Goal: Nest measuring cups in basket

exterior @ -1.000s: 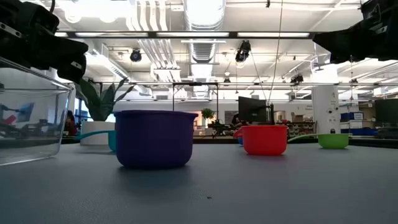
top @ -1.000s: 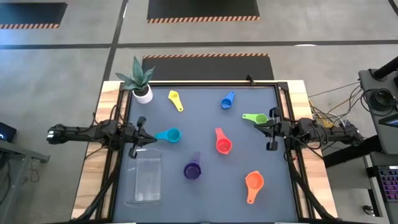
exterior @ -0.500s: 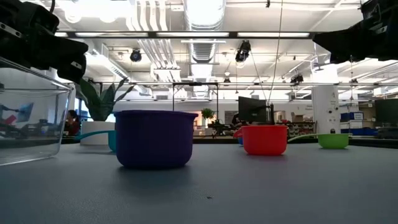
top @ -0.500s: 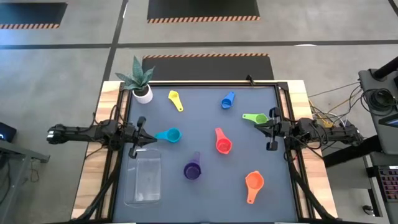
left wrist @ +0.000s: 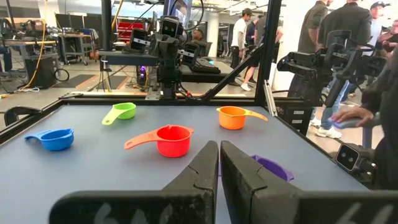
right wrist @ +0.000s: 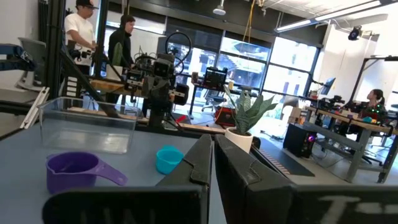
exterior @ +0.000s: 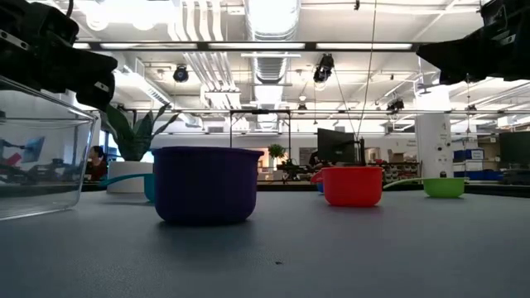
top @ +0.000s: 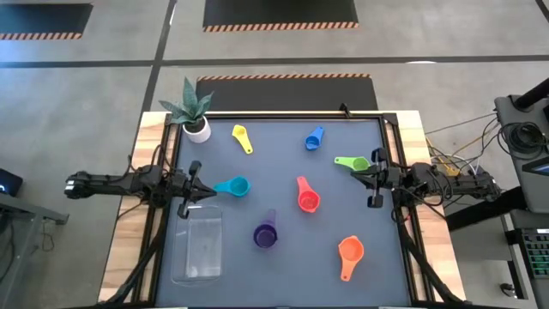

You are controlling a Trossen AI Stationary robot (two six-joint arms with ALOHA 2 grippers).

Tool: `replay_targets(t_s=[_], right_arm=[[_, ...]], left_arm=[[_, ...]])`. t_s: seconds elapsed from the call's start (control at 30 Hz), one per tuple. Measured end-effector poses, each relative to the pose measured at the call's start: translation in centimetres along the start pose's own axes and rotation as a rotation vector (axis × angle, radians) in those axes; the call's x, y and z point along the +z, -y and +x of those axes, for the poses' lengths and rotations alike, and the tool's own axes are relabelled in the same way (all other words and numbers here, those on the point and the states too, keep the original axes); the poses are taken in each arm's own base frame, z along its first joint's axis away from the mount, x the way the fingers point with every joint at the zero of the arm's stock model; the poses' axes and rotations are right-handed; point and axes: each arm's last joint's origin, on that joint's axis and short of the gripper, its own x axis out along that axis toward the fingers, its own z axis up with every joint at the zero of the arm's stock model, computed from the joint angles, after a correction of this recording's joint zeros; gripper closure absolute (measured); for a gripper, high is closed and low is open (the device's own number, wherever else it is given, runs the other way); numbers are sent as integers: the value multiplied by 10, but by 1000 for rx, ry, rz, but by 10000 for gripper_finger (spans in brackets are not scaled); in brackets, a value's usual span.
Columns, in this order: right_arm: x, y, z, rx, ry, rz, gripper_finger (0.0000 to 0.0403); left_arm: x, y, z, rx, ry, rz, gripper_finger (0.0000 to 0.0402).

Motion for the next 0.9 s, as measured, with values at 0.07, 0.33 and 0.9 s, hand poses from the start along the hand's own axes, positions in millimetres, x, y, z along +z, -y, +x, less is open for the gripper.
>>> replay_targets(t_s=[0.07, 0.33, 0.9], right_arm=[[0, 0, 0, 0, 0, 0, 394], [0, 0, 0, 0, 0, 0, 394], [0, 0, 0, 0, 0, 0, 394]], left_arm=[[0, 0, 0, 0, 0, 0, 402], [0, 0, 0, 0, 0, 0, 402], [0, 0, 0, 11, 1, 35, 402]])
